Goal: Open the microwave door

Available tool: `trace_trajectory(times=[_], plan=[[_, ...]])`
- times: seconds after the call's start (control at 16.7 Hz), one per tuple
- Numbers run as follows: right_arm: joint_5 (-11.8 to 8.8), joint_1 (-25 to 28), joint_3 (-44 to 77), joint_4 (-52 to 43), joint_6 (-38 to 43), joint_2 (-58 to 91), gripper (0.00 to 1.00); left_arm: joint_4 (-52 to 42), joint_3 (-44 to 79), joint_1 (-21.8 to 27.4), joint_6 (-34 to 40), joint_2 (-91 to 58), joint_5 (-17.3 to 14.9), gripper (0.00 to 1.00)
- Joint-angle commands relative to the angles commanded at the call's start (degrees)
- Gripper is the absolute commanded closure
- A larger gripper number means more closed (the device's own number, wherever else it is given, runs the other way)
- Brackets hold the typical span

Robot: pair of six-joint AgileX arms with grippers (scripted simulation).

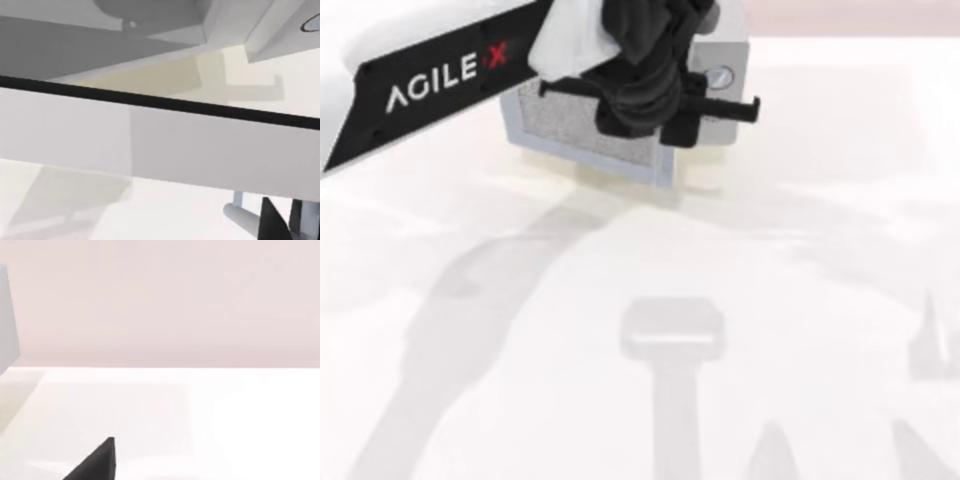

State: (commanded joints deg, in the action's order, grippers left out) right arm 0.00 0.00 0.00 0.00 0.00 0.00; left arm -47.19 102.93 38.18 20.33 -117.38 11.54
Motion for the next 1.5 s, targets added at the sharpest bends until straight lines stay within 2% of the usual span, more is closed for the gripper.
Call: trace_trajectory(times=[0.36, 0.84, 1.5], plan=[[0.00, 0.00, 0.00, 0.00, 0.00, 0.00, 0.00, 0.09, -0.15, 0.34, 0.09, 0.01, -0.41, 1.00], [0.00, 0.00, 0.00, 0.00, 0.00, 0.00, 0.00, 3.27, -7.10, -0.98, -5.79, 4.85, -3.10, 1.00], [0.00, 0.00, 0.00, 0.00, 0.00, 0.00, 0.00, 3.27, -7.12, -0.99, -5.81, 4.85, -3.11, 1.00]])
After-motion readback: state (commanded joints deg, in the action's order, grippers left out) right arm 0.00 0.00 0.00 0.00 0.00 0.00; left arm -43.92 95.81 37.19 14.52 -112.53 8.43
